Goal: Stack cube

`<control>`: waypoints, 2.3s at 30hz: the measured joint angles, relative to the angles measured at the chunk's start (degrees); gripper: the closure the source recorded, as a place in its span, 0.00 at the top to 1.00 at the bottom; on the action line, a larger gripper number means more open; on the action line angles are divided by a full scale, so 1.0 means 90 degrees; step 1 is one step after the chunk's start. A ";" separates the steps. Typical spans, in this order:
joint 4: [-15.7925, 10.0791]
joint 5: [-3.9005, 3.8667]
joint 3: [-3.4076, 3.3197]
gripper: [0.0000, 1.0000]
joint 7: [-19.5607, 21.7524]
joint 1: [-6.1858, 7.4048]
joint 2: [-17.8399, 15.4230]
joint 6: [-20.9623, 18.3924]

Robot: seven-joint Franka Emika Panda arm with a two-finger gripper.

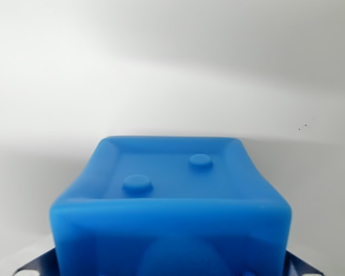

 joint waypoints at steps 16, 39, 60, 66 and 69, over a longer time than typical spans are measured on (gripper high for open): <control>-0.0082 0.0000 -0.0003 0.00 0.0000 0.0001 -0.0294 -0.0183; -0.0065 -0.0004 -0.0091 0.00 0.0161 0.0005 -0.0959 -0.0852; 0.0512 0.0065 -0.0263 0.00 0.0663 -0.0021 -0.0961 -0.1435; 0.0682 0.0081 -0.0306 0.00 0.0817 -0.0032 -0.0961 -0.1601; 0.0779 0.0088 -0.0327 0.00 0.0901 -0.0044 -0.0960 -0.1699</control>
